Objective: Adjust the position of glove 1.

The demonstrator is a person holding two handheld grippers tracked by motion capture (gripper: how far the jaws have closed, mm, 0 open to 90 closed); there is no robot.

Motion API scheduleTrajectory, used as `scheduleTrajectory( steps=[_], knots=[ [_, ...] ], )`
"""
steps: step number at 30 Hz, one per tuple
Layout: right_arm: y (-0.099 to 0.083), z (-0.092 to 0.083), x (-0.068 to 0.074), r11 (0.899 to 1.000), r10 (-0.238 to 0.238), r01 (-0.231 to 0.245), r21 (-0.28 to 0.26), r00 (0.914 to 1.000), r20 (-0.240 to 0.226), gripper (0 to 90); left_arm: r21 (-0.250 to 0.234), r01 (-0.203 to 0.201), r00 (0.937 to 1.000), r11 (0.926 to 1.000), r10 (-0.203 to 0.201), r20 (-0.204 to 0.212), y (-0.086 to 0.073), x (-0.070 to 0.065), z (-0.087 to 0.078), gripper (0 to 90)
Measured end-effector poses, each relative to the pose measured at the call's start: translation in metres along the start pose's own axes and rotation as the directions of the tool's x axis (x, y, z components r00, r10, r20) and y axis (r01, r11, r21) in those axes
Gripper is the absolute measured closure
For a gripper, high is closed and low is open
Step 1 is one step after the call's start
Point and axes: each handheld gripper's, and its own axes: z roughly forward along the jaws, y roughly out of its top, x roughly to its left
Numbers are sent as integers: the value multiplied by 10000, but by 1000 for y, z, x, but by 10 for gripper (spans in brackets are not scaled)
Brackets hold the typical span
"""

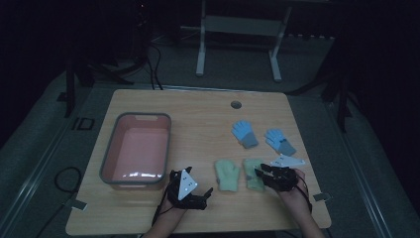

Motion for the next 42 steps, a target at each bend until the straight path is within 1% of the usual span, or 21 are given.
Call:
scheduleTrajectory(
  steps=[4,5,8,11,12,13,14,16,18,20,24,25,27,28,29,30,31,32,36,39,42],
  knots=[
    [-10,13,1,9998,33,-40,183,9994,352,631,-11,-5,10000,10000,5,4,0,0,0,19],
    [-12,16,1,9998,92,-96,154,9995,301,629,-10,-9,10000,10000,9,6,0,0,0,19],
    [-16,24,2,9997,-4,-5,248,9994,357,618,0,3,10000,10000,-3,28,0,0,0,19],
    [-17,26,3,9998,54,-62,201,9993,357,634,2,5,10000,10000,-5,40,0,0,0,18],
    [-18,26,3,9998,87,-94,183,9992,378,651,18,-9,10000,10000,9,45,0,0,0,18],
    [-18,27,4,9996,168,-175,200,9993,340,747,30,-25,10000,10000,25,47,0,0,0,19],
    [-18,27,5,9995,139,-147,269,9994,312,799,33,-31,10000,10000,31,45,0,0,0,19],
    [-17,27,8,9993,3,-22,369,9987,515,836,32,-43,10000,10000,43,46,0,0,0,19],
    [-16,28,13,9993,-18,-14,362,9961,884,847,38,-35,10000,10000,35,46,0,0,0,19],
    [-15,27,16,9994,-65,26,359,9941,1080,856,41,-43,10000,10000,42,42,0,0,0,19],
    [-8,18,19,9994,297,-318,152,9923,1206,863,48,-68,10000,10000,68,23,0,-1,0,19],
    [-5,15,19,9993,349,-359,64,9923,1184,863,46,-61,10000,10000,61,24,0,-1,0,19],
    [2,7,21,9993,359,-341,-161,9903,1340,864,45,-59,10000,10000,58,24,0,-1,0,19],
    [6,3,21,9988,428,-393,-294,9907,1290,863,46,-63,10000,10000,63,20,0,-1,0,19],
    [6,3,21,9988,428,-393,-294,9907,1290,863,46,-63,10000,10000,63,20,0,-1,0,19],
    [9,0,22,9983,486,-438,-397,9902,1310,864,46,-74,10000,10000,74,17,0,-1,0,19],
    [18,-7,23,9965,577,-495,-672,9903,1266,863,46,-72,10000,10000,72,14,0,-1,0,19],
    [22,-10,25,9957,577,-484,-788,9911,1201,863,38,-59,10000,10000,59,9,0,-1,0,19],
    [38,-15,36,9943,264,-155,-1056,9944,1023,863,45,-58,10000,10000,58,16,0,-1,0,19],
    [47,-13,44,9932,84,17,-1162,9963,860,863,11,-64,10000,10000,64,1,0,-1,0,19],
    [52,-9,53,9931,37,40,-1175,9979,650,863,8,-104,9999,9999,104,3,0,-1,0,19]
  ],
)
